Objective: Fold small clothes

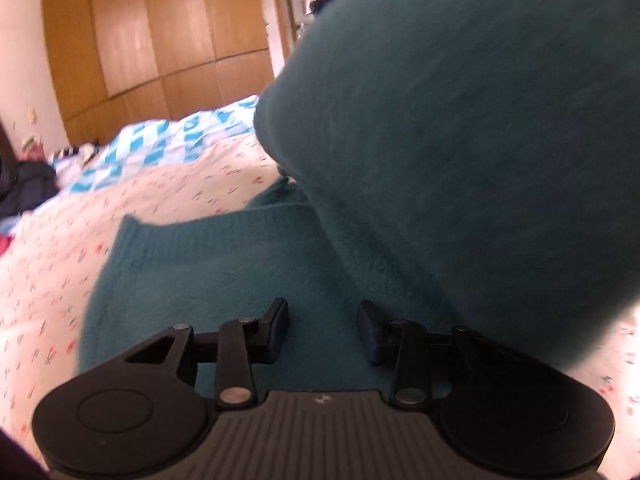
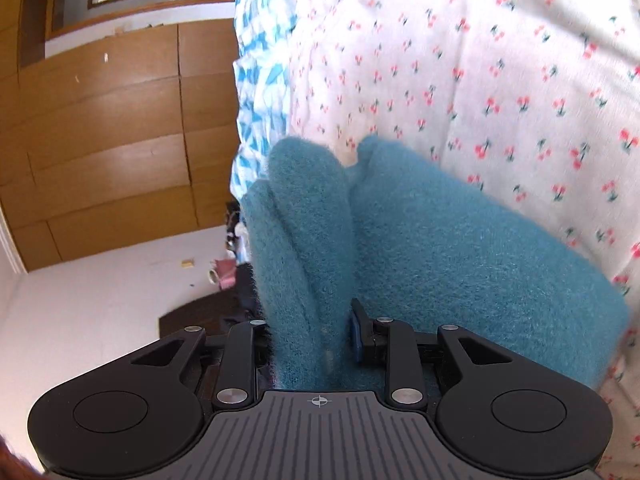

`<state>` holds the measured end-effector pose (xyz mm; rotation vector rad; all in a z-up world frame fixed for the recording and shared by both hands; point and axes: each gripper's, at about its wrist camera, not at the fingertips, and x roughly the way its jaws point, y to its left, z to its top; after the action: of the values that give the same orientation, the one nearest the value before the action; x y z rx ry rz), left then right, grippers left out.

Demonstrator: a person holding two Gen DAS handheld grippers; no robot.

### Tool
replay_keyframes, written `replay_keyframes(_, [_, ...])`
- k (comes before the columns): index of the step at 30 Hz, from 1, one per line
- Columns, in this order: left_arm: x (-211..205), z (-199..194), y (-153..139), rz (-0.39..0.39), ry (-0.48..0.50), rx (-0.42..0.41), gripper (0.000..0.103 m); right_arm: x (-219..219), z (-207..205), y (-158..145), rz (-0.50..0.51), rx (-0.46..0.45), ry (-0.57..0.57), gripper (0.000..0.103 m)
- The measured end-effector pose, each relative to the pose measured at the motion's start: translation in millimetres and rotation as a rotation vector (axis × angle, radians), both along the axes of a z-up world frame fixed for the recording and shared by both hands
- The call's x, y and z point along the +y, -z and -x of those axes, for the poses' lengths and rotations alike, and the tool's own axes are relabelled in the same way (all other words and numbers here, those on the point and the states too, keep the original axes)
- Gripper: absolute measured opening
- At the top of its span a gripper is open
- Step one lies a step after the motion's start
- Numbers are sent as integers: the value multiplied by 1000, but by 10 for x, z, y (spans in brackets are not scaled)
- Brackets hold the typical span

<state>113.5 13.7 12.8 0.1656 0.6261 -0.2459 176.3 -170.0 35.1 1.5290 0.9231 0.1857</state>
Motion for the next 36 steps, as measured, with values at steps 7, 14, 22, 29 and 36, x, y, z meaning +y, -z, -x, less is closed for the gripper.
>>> replay_keyframes(7, [643,519,-208,89,-162,29,47,576,-104,65,71,31,-34,30])
replay_keyframes(14, [1090,888,-335,267,-328,-18,46,1118,-251,178,203,56,-197,40])
replay_keyframes(22, [1485,1146,-363,424,-445,-74,47,1245,-270,22,283,-39,-388,59])
replay_keyframes(29, [1576,1358,-547,473,-439,-183,48,1284,-239,-270,494,-215,-589,59])
replay_keyframes(36, [1157,951,-442,347,-325,-44,49,1633,-209,-384,744,-311,-840,55])
